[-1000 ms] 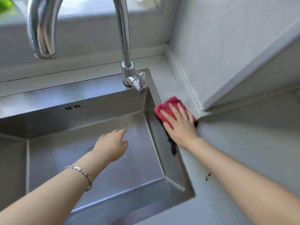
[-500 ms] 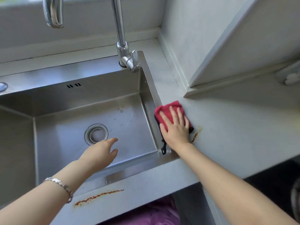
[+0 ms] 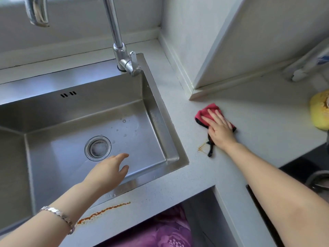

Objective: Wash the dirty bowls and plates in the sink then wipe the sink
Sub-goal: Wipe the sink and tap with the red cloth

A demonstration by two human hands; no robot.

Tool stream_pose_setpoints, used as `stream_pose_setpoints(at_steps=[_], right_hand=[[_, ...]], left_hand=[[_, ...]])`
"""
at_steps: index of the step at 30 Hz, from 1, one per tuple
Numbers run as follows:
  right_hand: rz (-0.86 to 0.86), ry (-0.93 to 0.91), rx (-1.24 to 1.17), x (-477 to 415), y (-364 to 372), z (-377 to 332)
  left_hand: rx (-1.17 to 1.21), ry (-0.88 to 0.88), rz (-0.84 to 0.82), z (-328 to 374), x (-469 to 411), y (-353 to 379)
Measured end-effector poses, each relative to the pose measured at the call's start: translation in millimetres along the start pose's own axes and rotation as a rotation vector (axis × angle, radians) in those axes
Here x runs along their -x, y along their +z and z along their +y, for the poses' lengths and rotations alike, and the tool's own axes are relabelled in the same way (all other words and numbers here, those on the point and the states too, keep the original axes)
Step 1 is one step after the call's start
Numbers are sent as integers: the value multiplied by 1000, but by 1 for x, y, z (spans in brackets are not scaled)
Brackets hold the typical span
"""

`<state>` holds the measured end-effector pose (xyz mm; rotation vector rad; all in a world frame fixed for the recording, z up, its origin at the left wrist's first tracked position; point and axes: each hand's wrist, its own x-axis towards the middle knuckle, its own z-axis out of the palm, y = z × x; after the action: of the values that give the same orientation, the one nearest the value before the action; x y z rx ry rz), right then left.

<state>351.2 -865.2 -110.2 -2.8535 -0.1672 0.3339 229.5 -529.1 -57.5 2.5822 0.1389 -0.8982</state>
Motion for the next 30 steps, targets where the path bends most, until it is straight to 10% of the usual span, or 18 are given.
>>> stream_pose_setpoints(at_steps=[16,23,27,30], right_hand=[[50,-93,-279,134,63,-118],[98,419,-941,135,1,-110],[274,601,-584,147,-10,-61],[479,333,-317,150,-6,-70]], left_hand=[[11,8,-68,-25,33,8],[-52,60,-44,-33,40,-8],[-99,104,-66,-23,34,-9],[-132,159,-89,-4,25,0]])
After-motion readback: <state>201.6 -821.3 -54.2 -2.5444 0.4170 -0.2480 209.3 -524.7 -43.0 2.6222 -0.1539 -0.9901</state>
